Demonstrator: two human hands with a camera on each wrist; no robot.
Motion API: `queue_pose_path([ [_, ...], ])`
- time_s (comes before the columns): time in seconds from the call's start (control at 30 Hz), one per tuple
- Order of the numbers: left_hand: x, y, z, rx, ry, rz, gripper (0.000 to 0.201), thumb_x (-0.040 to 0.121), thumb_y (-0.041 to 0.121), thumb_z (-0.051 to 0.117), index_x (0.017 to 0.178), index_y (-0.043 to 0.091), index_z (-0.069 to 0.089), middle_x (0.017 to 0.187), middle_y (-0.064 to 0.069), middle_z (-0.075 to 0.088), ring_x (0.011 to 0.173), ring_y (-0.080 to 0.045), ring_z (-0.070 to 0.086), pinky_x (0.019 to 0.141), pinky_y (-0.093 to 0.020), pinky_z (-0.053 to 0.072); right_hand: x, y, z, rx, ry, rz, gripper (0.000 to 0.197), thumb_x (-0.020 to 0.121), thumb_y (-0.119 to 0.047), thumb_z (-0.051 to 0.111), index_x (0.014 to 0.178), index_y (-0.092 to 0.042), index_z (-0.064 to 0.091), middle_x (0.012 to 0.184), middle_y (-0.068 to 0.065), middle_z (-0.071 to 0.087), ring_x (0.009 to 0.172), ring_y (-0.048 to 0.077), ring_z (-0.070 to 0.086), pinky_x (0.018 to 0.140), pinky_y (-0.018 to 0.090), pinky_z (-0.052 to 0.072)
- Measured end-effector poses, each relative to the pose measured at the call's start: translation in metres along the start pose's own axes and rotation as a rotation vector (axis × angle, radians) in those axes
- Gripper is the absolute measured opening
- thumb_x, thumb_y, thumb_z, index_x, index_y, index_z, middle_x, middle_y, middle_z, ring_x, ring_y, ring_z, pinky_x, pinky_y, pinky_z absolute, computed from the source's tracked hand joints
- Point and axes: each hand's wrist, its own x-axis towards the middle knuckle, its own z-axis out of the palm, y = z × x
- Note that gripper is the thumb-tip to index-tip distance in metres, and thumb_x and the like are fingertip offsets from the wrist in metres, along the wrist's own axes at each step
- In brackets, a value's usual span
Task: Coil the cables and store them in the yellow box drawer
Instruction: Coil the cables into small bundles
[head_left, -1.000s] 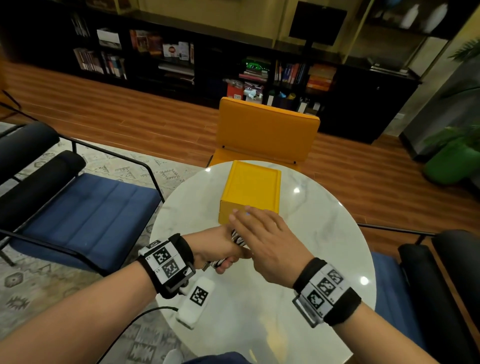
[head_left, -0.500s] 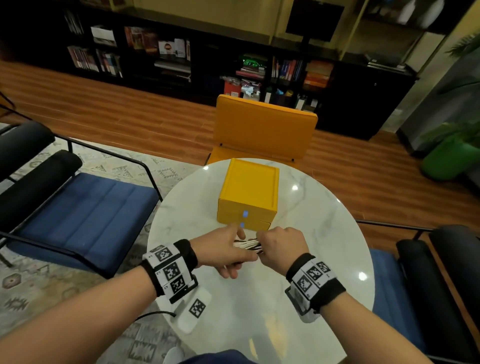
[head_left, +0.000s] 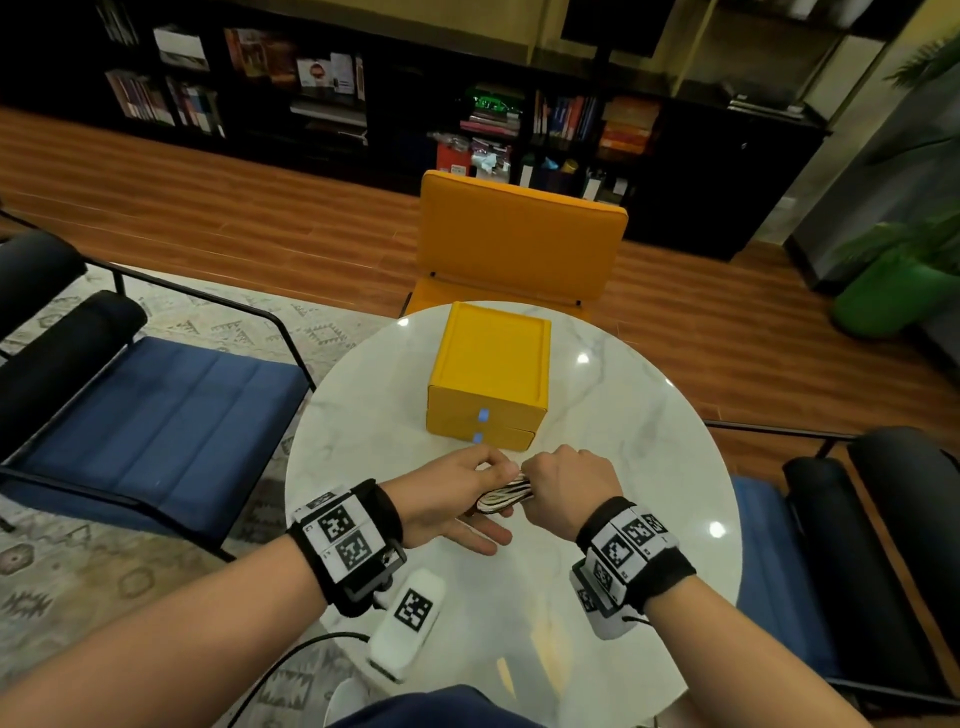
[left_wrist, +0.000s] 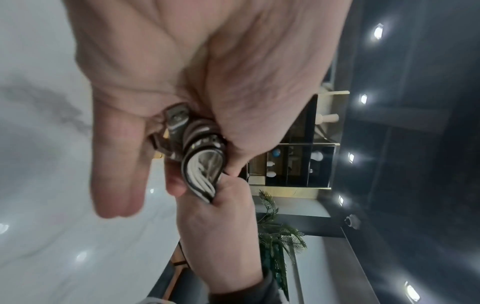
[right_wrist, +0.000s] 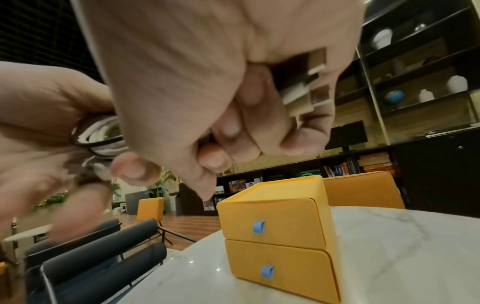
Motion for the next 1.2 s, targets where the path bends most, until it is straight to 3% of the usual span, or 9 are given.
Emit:
queue_pose_path([
  [0.1, 0.003, -0.002, -0.002, -0.012, 0.037, 0.028, 0.017, 0.101, 0.035, 0.053, 0.102, 0.018, 0.055, 0.087, -0.012, 0.058, 0.055, -0.016, 0.052, 0.043, -0.024, 0.043, 0.001, -0.001, 0.002, 0.009, 0.01, -0.026, 0.023, 0.092, -0.033, 0.049, 0.099, -0.019, 0.065, 0.097, 0.012, 0.067, 0.092, 0.038, 0.065, 0.071, 0.035, 0.046],
  [0.2, 0.007, -0.003, -0.006, 0.027, 0.101, 0.061, 0.014, 0.102, 0.031, 0.051, 0.101, 0.018, 0.053, 0.083, -0.011, 0.056, 0.049, -0.011, 0.038, 0.037, -0.019, 0.022, 0.007, 0.004, 0.009, 0.076, 0.043, -0.094, 0.021, 0.096, -0.037, 0.051, 0.104, -0.02, 0.061, 0.098, 0.011, 0.069, 0.091, 0.037, 0.066, 0.066, 0.034, 0.043],
  [0.33, 0.011, -0.006, -0.016, 0.04, 0.162, 0.106, 0.015, 0.101, 0.031, 0.051, 0.099, 0.016, 0.052, 0.078, -0.01, 0.054, 0.046, -0.01, 0.034, 0.039, -0.02, 0.02, 0.012, 0.01, 0.026, 0.448, 0.047, -0.299, 0.061, 0.096, -0.039, 0.061, 0.149, -0.033, 0.031, 0.135, 0.001, 0.061, 0.114, 0.024, 0.061, 0.089, 0.04, 0.053],
  [0.4, 0.012, -0.008, -0.022, 0.042, 0.163, 0.119, 0.019, 0.1, 0.033, 0.051, 0.102, 0.014, 0.052, 0.077, -0.007, 0.056, 0.047, -0.01, 0.033, 0.04, -0.022, 0.019, 0.01, 0.007, 0.033, 0.503, 0.098, -0.356, 0.07, 0.098, -0.047, 0.054, 0.156, -0.031, 0.019, 0.144, 0.0, 0.052, 0.124, 0.021, 0.052, 0.098, 0.038, 0.05],
  [0.53, 0.017, -0.011, -0.03, 0.021, 0.151, 0.119, 0.029, 0.098, 0.037, 0.056, 0.11, 0.013, 0.045, 0.079, -0.009, 0.055, 0.047, -0.009, 0.033, 0.041, -0.022, 0.02, 0.009, 0.005, 0.047, 0.641, 0.261, -0.392, 0.06, 0.097, -0.057, 0.04, 0.151, -0.031, 0.035, 0.135, -0.002, 0.058, 0.119, 0.014, 0.054, 0.098, 0.027, 0.048],
  [0.67, 0.03, -0.015, -0.037, -0.038, 0.126, 0.112, 0.02, 0.1, 0.031, 0.055, 0.098, 0.016, 0.042, 0.08, -0.011, 0.052, 0.043, -0.008, 0.035, 0.039, -0.021, 0.019, 0.01, 0.005, 0.057, 0.92, 0.327, -0.287, 0.044, 0.092, -0.041, 0.065, 0.135, -0.032, 0.06, 0.117, -0.012, 0.069, 0.103, -0.001, 0.064, 0.09, 0.016, 0.049],
  [0.77, 0.044, -0.023, -0.037, -0.048, 0.134, 0.092, 0.024, 0.1, 0.037, 0.054, 0.09, 0.017, 0.044, 0.076, -0.011, 0.055, 0.045, -0.01, 0.037, 0.038, -0.02, 0.018, 0.013, 0.005, 0.069, 1.027, 0.286, -0.194, 0.037, 0.09, -0.033, 0.071, 0.127, -0.031, 0.067, 0.102, -0.012, 0.073, 0.086, 0.001, 0.066, 0.078, 0.012, 0.047],
  [0.97, 0.075, -0.027, -0.042, -0.072, 0.169, 0.016, 0.047, 0.096, 0.056, 0.05, 0.111, 0.013, 0.051, 0.09, -0.014, 0.065, 0.064, -0.026, 0.066, 0.04, -0.024, 0.041, 0.02, 0.016, 0.096, 1.049, 0.252, 0.031, 0.03, 0.089, -0.027, 0.075, 0.119, -0.029, 0.073, 0.099, -0.01, 0.075, 0.093, -0.003, 0.066, 0.08, 0.006, 0.045],
  [1.2, 0.146, -0.034, -0.071, -0.081, 0.384, -0.197, 0.039, 0.096, 0.039, 0.056, 0.119, 0.008, 0.053, 0.103, -0.017, 0.063, 0.071, -0.028, 0.066, 0.051, -0.031, 0.053, -0.003, 0.057, 0.123, 1.172, 0.268, 0.336, 0.027, 0.085, -0.027, 0.078, 0.111, -0.033, 0.074, 0.097, -0.022, 0.075, 0.099, -0.012, 0.066, 0.083, -0.001, 0.044],
])
